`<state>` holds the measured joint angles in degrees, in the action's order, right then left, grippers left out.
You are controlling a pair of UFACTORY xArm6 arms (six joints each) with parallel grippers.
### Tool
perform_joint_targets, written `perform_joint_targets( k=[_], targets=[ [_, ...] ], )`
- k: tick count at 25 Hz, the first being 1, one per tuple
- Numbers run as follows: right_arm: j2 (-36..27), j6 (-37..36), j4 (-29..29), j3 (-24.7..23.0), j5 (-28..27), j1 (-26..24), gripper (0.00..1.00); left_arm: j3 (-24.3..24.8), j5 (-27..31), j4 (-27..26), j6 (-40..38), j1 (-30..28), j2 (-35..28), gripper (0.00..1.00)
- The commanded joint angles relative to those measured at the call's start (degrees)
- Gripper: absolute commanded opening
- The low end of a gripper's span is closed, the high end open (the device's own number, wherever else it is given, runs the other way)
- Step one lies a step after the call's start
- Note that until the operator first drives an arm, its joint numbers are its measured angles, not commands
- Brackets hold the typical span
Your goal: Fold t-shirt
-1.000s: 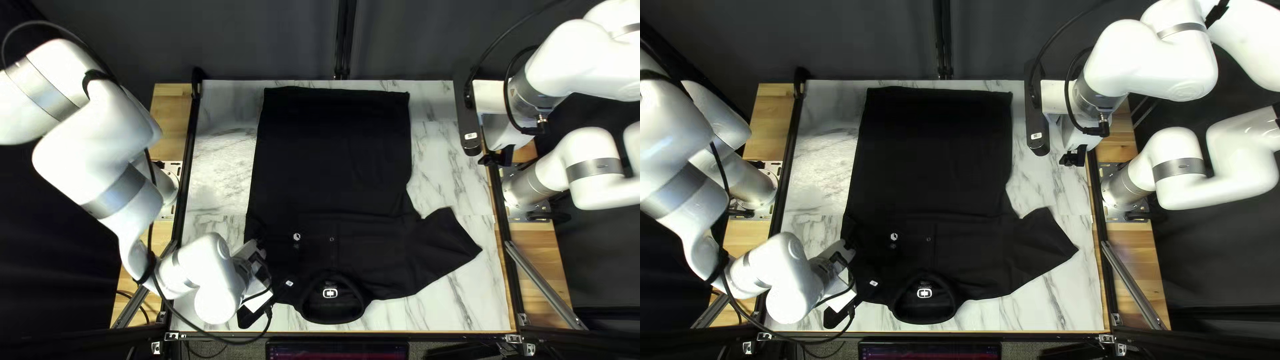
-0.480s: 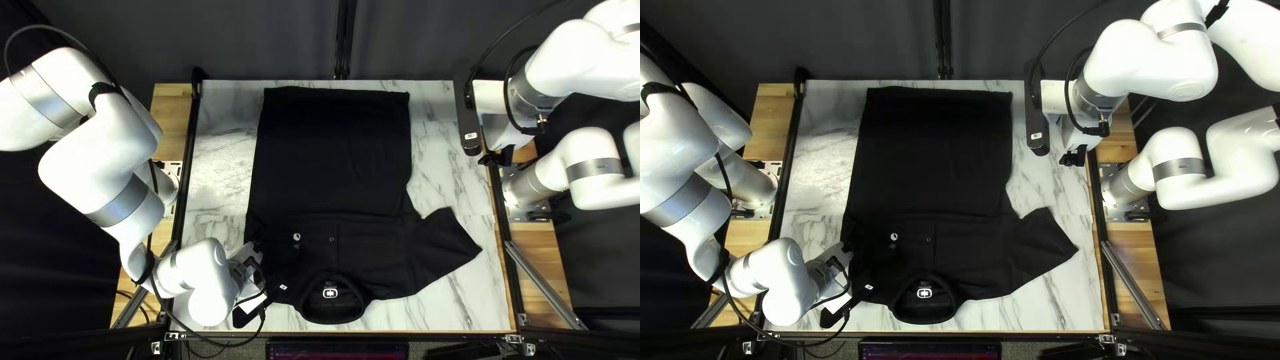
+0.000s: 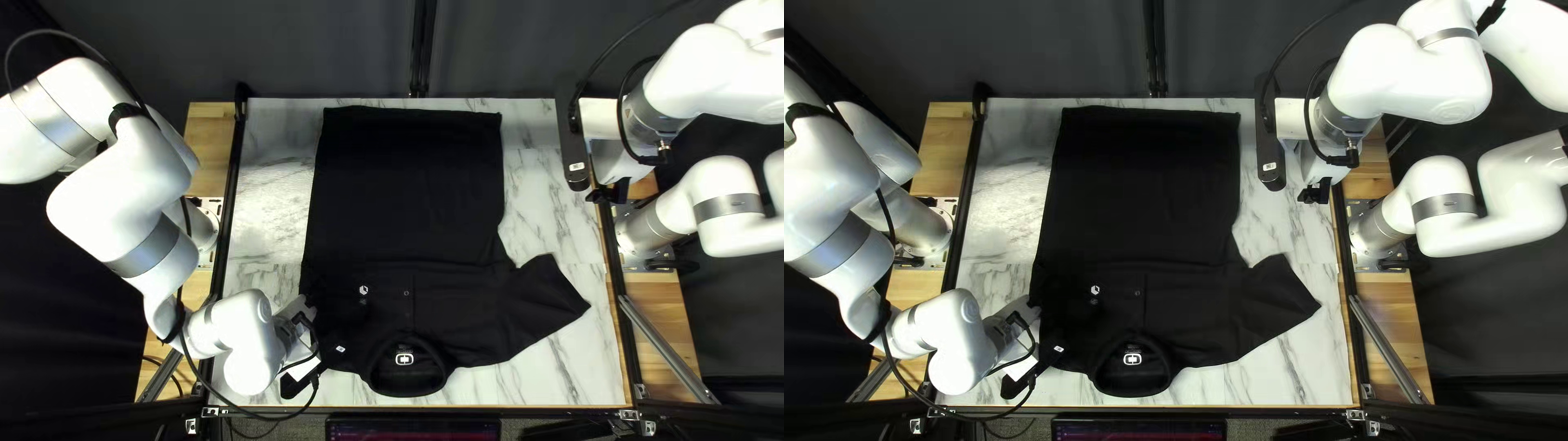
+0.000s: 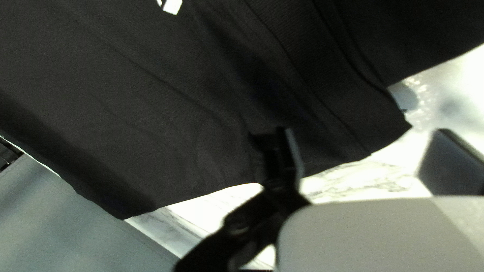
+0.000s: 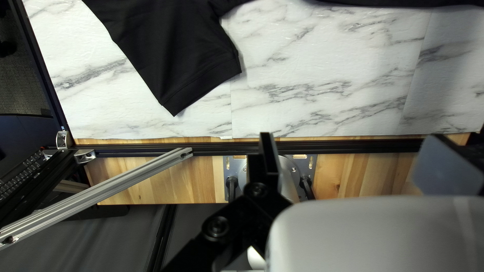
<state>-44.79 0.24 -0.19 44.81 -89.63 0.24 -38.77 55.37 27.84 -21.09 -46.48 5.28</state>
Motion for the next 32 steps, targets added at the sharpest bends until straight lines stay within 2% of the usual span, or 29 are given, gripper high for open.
perform_joint_targets(
  k=[1, 5, 6, 7, 8, 9, 30, 32],
  targets=[
    [0.0, 0.0, 0.0, 0.0, 0.0, 0.0, 1.0, -0.41, 0.65, -0.18, 0.25, -0.14, -0.21, 0.0],
    [0.0, 0.0, 0.0, 0.0, 0.0, 0.0, 1.0, -1.25, 2.24, -0.48, 0.83, -0.77, -0.84, 0.0],
    [0.0, 0.0, 0.0, 0.0, 0.0, 0.0, 1.0, -1.37, 2.37, -0.49, 0.89, -0.87, -0.85, 0.09],
    [0.0, 0.0, 0.0, 0.0, 0.0, 0.0, 1.0, -1.54, 2.42, -0.53, 0.97, -0.98, -0.74, 0.61],
    [0.0, 0.0, 0.0, 0.0, 0.0, 0.0, 1.0, -1.66, 2.38, -0.54, 1.01, -1.02, -0.6, 0.84],
    [0.0, 0.0, 0.0, 0.0, 0.0, 0.0, 1.0, -1.96, 2.23, -0.6, 1.09, -1.07, -0.15, 1.0],
    [0.0, 0.0, 0.0, 0.0, 0.0, 0.0, 1.0, -0.33, -1.16, 0.0, -0.03, -0.37, 0.7, 1.0],
    [0.0, 0.0, 0.0, 0.0, 0.0, 0.0, 1.0, 0.13, -1.54, 0.22, -0.04, -0.04, 0.48, 0.95]
  ],
)
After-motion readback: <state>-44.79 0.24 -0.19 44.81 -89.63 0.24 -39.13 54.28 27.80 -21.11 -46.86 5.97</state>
